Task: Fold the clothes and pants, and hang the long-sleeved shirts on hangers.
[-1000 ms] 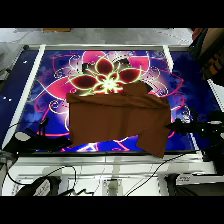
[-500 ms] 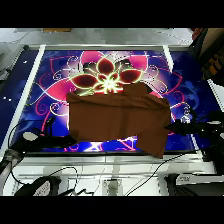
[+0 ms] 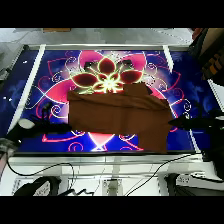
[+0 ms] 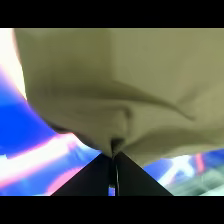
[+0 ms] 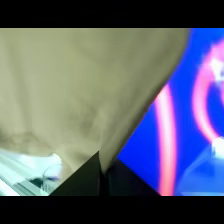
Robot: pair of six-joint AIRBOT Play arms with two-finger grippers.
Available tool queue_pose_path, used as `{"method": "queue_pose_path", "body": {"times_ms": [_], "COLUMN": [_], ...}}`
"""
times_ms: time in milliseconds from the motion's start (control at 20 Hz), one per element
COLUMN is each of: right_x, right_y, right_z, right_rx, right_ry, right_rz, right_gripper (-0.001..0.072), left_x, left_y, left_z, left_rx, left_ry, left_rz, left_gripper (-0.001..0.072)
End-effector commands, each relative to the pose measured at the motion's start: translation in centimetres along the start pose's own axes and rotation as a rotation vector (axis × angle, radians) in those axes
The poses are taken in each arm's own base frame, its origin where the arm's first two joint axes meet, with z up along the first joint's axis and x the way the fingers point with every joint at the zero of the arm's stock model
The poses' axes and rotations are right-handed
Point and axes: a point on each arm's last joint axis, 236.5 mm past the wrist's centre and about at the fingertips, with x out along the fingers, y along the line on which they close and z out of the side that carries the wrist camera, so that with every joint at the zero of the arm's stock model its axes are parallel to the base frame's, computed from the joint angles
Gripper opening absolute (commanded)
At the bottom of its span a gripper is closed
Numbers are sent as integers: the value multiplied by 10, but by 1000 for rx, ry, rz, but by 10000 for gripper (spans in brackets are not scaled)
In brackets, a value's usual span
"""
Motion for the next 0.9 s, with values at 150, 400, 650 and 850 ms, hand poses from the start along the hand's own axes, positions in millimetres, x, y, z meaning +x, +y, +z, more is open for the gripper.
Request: {"method": "queue_pose_path", "body": {"times_ms": [150, 400, 650, 850], "right_x": [-92, -175, -263, -324], "right_y": [168, 309, 384, 424], "right_z": [44, 2, -28, -56], "right_rx": [-306, -674, -938, -1015], "right_ry": [-392, -659, -984, -1175], "right_rz": [198, 203, -159, -390], "right_gripper": [11, 10, 11, 10], "left_x": [-170, -374, -503, -523], "left_y": [-86, -161, -206, -220], "left_z": [145, 169, 116, 91], "left_rx": [298, 462, 542, 574], "left_ry": [-484, -1113, -1551, -1615], "left_rz": [29, 186, 313, 331], "left_gripper": [22, 22, 22, 22]}}
